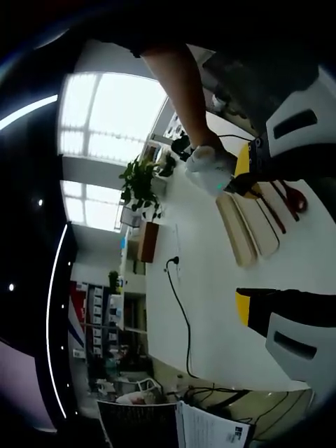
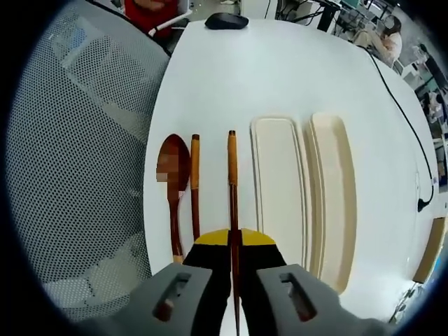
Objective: Arrange the utensils inside the cutlery case until each visible utensil rests in its matching compartment.
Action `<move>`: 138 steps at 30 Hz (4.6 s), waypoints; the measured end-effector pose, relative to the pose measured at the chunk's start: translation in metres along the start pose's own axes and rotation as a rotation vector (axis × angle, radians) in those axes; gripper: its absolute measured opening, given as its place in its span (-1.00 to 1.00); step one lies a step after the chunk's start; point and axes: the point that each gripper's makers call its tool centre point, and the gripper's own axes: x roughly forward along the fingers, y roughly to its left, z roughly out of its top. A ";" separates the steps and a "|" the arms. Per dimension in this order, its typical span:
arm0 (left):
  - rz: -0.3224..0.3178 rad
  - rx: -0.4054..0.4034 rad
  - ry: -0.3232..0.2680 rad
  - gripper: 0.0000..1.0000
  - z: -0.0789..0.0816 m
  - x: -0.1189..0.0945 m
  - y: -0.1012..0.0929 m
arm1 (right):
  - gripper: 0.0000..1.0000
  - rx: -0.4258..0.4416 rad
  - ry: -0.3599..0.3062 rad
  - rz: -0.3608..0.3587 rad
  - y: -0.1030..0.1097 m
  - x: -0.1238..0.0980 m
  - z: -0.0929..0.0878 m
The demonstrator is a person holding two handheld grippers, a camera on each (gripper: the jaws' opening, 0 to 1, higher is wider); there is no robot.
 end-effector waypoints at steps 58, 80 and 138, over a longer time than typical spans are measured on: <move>0.007 -0.005 0.010 0.27 -0.002 0.001 0.002 | -1.00 0.044 -0.090 -0.116 -0.079 -0.048 0.009; 0.017 0.053 0.053 0.28 -0.009 0.004 0.002 | -1.00 0.012 -0.019 -0.092 -0.098 -0.023 0.004; 0.022 0.045 0.102 0.29 -0.020 0.007 0.006 | -0.77 0.077 -0.004 -0.017 -0.112 0.015 0.005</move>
